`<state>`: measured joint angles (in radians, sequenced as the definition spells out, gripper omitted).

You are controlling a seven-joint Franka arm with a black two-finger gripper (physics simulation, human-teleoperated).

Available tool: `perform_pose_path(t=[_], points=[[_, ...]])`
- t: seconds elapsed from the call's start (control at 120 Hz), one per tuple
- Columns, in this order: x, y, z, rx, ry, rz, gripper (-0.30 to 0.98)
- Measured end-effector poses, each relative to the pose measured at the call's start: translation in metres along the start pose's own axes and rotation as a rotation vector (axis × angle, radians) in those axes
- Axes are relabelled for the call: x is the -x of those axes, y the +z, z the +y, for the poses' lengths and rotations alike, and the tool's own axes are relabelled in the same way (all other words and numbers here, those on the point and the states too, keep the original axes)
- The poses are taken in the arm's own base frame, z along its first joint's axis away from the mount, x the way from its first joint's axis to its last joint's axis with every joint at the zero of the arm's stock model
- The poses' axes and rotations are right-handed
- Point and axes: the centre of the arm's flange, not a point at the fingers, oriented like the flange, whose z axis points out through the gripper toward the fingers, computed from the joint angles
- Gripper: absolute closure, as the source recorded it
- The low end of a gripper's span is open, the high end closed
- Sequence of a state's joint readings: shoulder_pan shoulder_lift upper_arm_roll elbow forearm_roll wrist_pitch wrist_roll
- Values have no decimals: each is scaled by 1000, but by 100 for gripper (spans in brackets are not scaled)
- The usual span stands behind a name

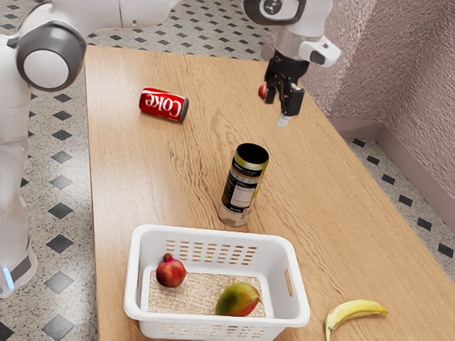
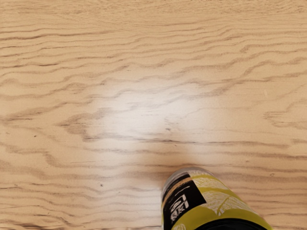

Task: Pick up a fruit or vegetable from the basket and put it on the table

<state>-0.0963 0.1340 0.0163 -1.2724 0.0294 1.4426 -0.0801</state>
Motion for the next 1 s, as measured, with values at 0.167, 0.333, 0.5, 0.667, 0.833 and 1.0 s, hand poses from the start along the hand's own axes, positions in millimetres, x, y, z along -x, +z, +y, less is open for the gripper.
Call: perform_pose_path(t=[0.167,0.333,0.5,0.667,0.833,1.0], points=[[-2,10,13,-88,-26,14,0],[8,-2,53,-96,37,51,0],[21,1,143,31,286,41,0],[56,34,248,108,534,-39,0],[111,56,298,111,697,-99,0],[107,62,294,115,664,-95,0]])
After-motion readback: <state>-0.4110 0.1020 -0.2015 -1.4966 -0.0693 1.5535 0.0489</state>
